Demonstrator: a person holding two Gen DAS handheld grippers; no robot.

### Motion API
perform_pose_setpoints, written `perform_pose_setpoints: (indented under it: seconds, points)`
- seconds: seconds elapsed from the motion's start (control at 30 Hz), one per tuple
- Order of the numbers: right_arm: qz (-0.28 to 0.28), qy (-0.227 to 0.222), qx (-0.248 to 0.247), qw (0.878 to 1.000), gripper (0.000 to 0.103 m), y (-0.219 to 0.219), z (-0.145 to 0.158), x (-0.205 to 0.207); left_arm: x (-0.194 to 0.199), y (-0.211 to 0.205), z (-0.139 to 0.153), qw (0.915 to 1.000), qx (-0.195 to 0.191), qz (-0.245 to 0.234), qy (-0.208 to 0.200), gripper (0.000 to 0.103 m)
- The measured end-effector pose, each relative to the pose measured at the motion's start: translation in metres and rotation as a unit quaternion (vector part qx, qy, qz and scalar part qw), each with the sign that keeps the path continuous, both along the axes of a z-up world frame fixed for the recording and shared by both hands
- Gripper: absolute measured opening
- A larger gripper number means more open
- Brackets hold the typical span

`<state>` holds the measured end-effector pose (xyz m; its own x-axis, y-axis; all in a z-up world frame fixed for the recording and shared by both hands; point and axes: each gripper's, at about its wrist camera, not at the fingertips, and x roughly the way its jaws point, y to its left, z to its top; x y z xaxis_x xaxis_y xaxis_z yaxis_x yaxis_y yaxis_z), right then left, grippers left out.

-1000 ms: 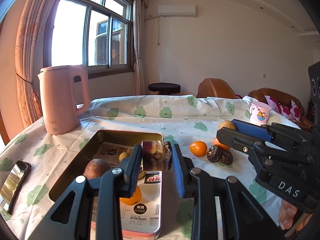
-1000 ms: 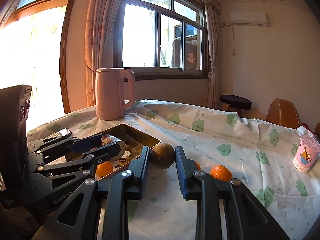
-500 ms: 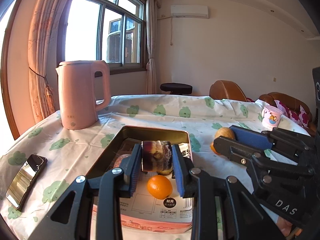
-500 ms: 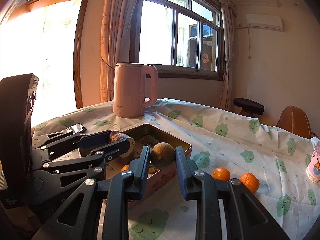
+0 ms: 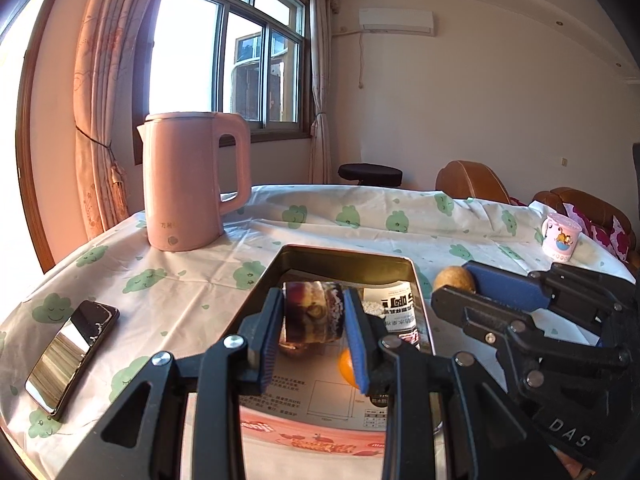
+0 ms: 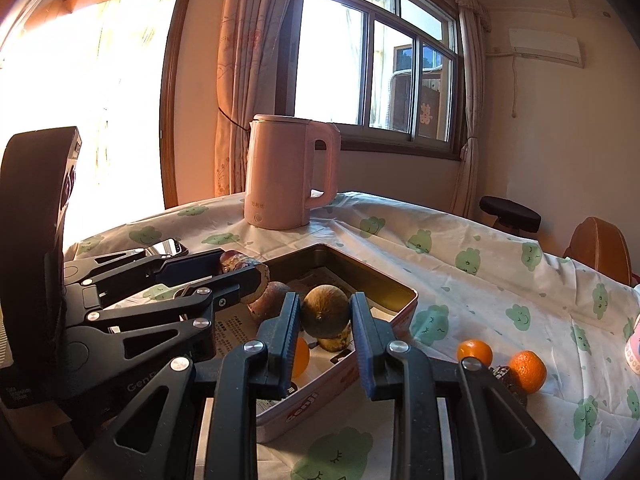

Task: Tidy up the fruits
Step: 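Carry the jar over the tin box with the left tool while the right tool carries the kiwi there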

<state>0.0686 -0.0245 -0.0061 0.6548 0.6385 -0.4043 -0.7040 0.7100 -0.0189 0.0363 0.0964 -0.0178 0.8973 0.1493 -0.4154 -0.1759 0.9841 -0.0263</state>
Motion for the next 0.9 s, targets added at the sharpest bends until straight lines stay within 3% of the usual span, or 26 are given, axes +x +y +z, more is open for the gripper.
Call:
perform_pose_setpoints:
  seconds: [0.9]
  points:
    - [0.028, 0.015, -0.029, 0.999, 0.028, 0.035, -0.014, -0.003, 0.001, 0.031, -0.013, 0.9989, -0.007, 0.024, 0.04, 0.032]
